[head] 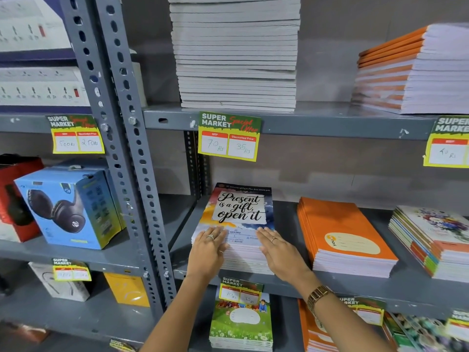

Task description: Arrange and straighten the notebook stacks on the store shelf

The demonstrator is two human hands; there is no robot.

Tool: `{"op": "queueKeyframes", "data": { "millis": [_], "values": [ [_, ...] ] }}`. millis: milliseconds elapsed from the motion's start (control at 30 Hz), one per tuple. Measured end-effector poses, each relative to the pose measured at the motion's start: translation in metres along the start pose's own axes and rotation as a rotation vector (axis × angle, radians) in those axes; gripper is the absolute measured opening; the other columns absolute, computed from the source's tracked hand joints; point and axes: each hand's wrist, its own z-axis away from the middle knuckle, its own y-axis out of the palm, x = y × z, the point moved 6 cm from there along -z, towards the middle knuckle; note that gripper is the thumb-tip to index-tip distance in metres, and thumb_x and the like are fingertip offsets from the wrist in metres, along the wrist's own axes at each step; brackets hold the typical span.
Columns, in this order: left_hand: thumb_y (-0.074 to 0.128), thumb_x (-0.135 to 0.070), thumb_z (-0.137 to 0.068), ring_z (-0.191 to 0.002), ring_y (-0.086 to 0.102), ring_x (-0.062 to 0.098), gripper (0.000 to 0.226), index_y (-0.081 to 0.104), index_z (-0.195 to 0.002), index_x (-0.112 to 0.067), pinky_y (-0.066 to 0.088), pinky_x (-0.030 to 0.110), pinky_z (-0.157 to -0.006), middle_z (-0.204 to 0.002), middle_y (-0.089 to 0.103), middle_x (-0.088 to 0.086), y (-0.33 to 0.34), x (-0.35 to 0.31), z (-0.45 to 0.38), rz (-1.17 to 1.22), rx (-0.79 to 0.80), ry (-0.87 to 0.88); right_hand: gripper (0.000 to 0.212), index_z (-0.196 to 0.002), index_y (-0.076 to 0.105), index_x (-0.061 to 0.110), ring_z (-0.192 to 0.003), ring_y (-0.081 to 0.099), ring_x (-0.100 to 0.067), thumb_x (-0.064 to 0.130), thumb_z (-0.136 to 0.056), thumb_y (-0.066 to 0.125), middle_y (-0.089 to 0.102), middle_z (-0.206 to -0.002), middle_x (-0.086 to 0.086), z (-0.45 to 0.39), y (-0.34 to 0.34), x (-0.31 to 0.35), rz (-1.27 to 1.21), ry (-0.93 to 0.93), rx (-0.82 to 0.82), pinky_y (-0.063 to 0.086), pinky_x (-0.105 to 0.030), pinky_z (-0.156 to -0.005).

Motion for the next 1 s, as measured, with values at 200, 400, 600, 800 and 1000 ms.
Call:
{"op": "queueKeyframes", "data": {
  "millis": [200,400,600,800,1000],
  "values": [
    [0.038,-0.027,-0.098,-0.143,0.025,0.015,0.042,0.039,-0.140,-0.022,0.015,0.032,-0.119,-0.150,0.038,0.000,0.000,-0.001,0.000,0.005,-0.004,0.003,0.048,-0.148,0.020,0.015,-0.146,0.015,-0.013,0.027,-0.102,0.029,0.022,-0.157,0.000,0.001,0.001,0.000,0.007,0.014,-0.013,0.003,-0.018,-0.112],
    [0.039,-0.026,-0.098,-0.144,0.023,0.018,0.043,0.038,-0.141,-0.021,0.014,0.034,-0.120,-0.151,0.037,0.001,-0.003,-0.001,0.001,0.012,0.001,0.006,0.049,-0.148,0.019,0.018,-0.146,0.014,-0.012,0.027,-0.102,0.030,0.021,-0.158,0.002,0.003,-0.002,0.004,0.003,0.036,0.012,0.014,-0.025,-0.118],
    [0.030,-0.033,-0.100,-0.146,0.016,0.018,0.047,0.027,-0.145,-0.020,0.009,0.036,-0.120,-0.156,0.026,0.002,-0.005,-0.007,0.002,-0.126,0.091,0.000,0.050,-0.149,0.013,0.022,-0.148,0.005,-0.016,0.032,-0.101,0.025,0.012,-0.160,0.000,0.011,-0.009,0.004,0.075,0.075,0.022,-0.004,-0.038,-0.120],
    [0.022,-0.044,-0.098,-0.147,0.010,0.017,0.057,0.014,-0.148,-0.017,0.007,0.041,-0.120,-0.159,0.015,0.003,-0.010,-0.045,0.004,-0.193,0.058,-0.043,0.055,-0.146,0.027,0.020,-0.145,0.010,-0.025,0.035,-0.095,0.039,0.003,-0.154,-0.001,0.042,-0.057,0.001,0.077,0.039,-0.255,-0.011,-0.041,-0.118],
    [0.029,-0.037,-0.096,-0.126,0.053,0.029,0.051,0.053,-0.129,-0.005,0.041,0.050,-0.104,-0.136,0.054,0.014,-0.039,-0.144,-0.005,-0.149,-0.218,0.129,0.049,-0.140,0.032,0.014,-0.140,0.019,-0.025,0.036,-0.096,0.031,0.023,-0.149,-0.011,0.076,-0.144,-0.027,0.101,0.023,-0.627,-0.002,-0.034,-0.117]
  ]
}}
